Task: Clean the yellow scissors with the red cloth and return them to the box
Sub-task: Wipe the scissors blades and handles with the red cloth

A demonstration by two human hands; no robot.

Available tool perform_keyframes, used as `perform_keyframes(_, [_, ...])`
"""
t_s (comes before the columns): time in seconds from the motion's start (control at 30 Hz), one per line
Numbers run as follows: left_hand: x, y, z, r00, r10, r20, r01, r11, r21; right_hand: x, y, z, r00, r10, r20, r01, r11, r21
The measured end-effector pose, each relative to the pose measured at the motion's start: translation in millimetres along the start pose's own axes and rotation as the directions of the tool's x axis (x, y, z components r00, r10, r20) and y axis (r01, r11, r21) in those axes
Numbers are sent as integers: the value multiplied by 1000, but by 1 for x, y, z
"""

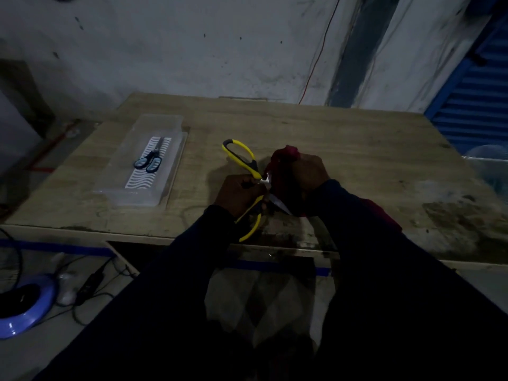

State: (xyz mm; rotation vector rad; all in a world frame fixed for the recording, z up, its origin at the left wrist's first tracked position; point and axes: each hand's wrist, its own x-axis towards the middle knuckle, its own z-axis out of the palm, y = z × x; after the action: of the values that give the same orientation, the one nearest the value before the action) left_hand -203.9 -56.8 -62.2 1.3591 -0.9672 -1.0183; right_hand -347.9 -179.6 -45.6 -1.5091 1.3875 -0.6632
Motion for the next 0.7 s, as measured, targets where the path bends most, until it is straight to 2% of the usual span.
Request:
perform_keyframes(0.07, [1, -1, -1, 1000, 11, 7, -11, 999, 37, -15, -5, 0, 999, 6, 47, -1, 994, -109])
perform_keyframes(0.2, [0, 2, 2, 1000, 0, 18, -2, 994, 107, -18, -6, -6, 990, -76, 121, 112, 936, -333])
perform_keyframes(0.3, [0, 1, 1, 999, -15, -36, 17, 999, 51, -11, -6, 0, 996, -71, 44, 82, 942, -325])
perform_keyframes(0.37, [-1, 1, 0, 1000, 2, -6, -2, 997, 74, -15, -7, 1, 992, -68, 108, 104, 924, -367])
perform_keyframes(0.47, [-2, 5, 2, 999, 2, 32, -6, 992, 130, -3, -1, -4, 995, -69, 79, 93, 926, -365])
perform_keyframes(0.5, [-2, 6, 3, 1000, 2, 31, -6, 991, 131, 12, 8, -5, 994, -83, 75, 108, 887, -449])
perform_keyframes(0.57, [-3, 9, 3, 1000, 6, 17, -9, 990, 142, 4, 4, -2, 993, -109, 39, 114, 852, -512])
perform_keyframes(0.63, [-4, 9, 3, 1000, -7, -3, 8, 990, 138, -12, -4, 2, 985, -149, 92, 175, 820, -545])
perform_keyframes(0.7, [-3, 4, 1, 1000, -1, -10, 2, 994, 105, -16, -2, 1, 984, -131, 118, 175, 814, -554])
